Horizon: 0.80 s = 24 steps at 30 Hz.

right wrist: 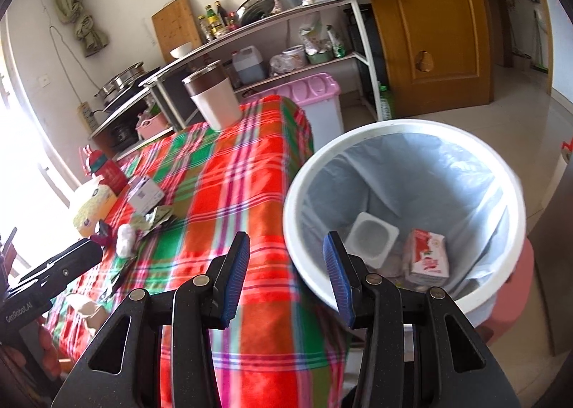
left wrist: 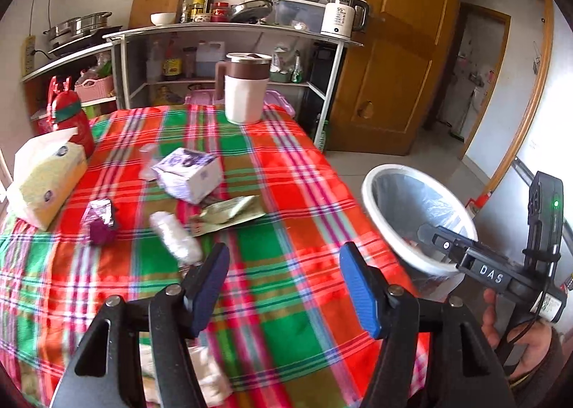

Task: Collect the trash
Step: 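Move both tools back over the table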

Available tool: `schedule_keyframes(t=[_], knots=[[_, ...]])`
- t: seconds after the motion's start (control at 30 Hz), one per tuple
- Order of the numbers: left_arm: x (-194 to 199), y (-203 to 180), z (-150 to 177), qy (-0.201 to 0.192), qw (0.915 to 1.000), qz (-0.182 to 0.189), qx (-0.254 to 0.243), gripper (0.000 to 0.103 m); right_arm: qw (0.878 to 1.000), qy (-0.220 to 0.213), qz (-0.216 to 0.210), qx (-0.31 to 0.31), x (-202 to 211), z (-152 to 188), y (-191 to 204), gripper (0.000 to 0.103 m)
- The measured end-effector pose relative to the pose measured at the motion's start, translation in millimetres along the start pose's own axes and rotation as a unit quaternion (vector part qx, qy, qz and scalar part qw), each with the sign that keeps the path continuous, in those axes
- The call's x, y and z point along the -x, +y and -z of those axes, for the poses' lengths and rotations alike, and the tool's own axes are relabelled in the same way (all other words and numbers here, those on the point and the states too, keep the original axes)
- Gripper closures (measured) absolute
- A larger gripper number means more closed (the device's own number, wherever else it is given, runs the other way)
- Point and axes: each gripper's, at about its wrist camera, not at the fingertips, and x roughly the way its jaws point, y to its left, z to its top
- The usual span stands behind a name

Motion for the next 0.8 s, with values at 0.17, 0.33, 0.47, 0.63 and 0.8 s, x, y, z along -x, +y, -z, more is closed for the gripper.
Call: schedule_keyframes(t=[0.17,0.33,0.47,0.63,0.8], knots=[[12.5,29.3,14.5,0.006,0.9995,-0.031,-0.002,0.035,0.999,0.011,-0.017,0.030,-8.8,7.7,27.9,0.059],[23.9,54.3,30.2,0.015,0.9986,-0.051,-0.003,0.032,0.998,0.019,-0.030,0.048,-19.1,9.7,51.1,0.059],[29.1,72.3,43.0,0.025,0.9980,-0.058,-0.008,0.030,0.997,0.025,-0.039,0.054,-24.7,12.9,62.9,0.059],[25.0,82.0,54.4,0.042,0.9973,-0.052,-0.030,0.027,0.996,0.034,-0.041,0.065,-32.7,16.0,77.9,0.059],[26.8,83.5,61.0,0.039,0.9976,-0.027,-0.050,0.026,0.995,0.039,-0.044,0.080,-41.7,16.5,96.3,0.059]])
